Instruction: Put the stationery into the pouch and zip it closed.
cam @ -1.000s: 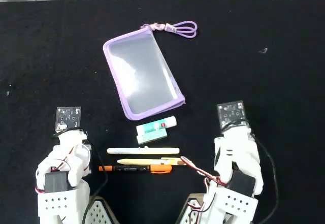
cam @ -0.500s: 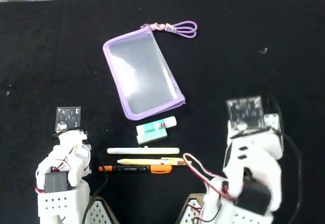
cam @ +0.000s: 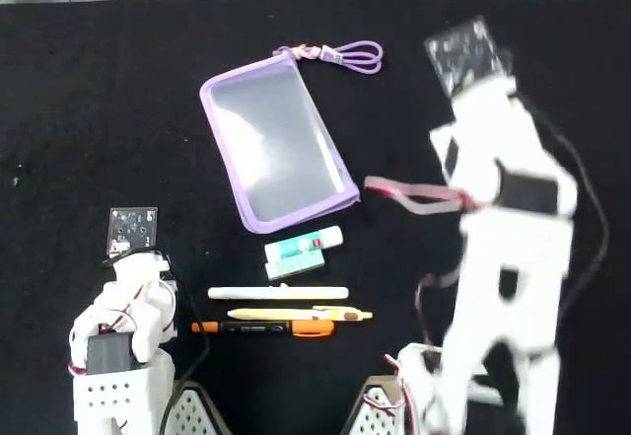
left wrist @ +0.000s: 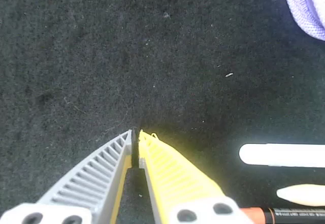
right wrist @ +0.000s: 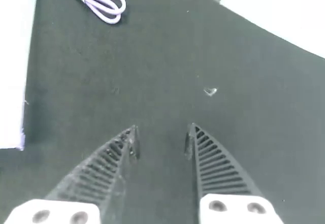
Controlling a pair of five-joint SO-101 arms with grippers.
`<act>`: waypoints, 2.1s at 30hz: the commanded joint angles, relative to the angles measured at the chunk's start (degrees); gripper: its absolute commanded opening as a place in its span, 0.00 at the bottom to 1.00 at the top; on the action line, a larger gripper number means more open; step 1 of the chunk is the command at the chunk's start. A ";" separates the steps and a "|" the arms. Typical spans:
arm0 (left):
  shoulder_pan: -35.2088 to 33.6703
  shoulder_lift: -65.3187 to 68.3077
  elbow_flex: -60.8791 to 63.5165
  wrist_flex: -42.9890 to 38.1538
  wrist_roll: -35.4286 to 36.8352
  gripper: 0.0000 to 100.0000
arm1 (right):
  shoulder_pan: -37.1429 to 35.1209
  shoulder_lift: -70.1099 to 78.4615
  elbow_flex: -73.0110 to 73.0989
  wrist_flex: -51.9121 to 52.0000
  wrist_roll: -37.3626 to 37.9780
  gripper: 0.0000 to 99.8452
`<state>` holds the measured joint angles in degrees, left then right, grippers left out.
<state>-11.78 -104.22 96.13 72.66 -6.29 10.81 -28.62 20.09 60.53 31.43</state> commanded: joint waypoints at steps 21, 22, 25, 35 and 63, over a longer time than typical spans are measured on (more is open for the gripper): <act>-0.48 -0.35 1.27 0.35 0.53 0.03 | -3.25 78.46 -77.32 -0.18 -3.96 0.16; -0.48 -0.35 1.27 0.35 0.53 0.03 | -3.69 81.45 -81.71 -0.18 -6.86 0.16; -0.48 -0.35 1.27 0.35 0.53 0.03 | -5.01 89.89 -94.46 -0.09 -17.05 0.16; -0.48 -0.35 1.27 0.35 0.53 0.03 | -12.48 110.20 -115.47 -2.73 -27.08 0.16; -0.48 -0.35 1.27 0.35 0.53 0.03 | -10.46 116.53 -114.95 18.02 -11.60 0.16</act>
<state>-11.78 -104.22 96.13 72.66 -6.29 -2.64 88.57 -94.90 71.43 12.26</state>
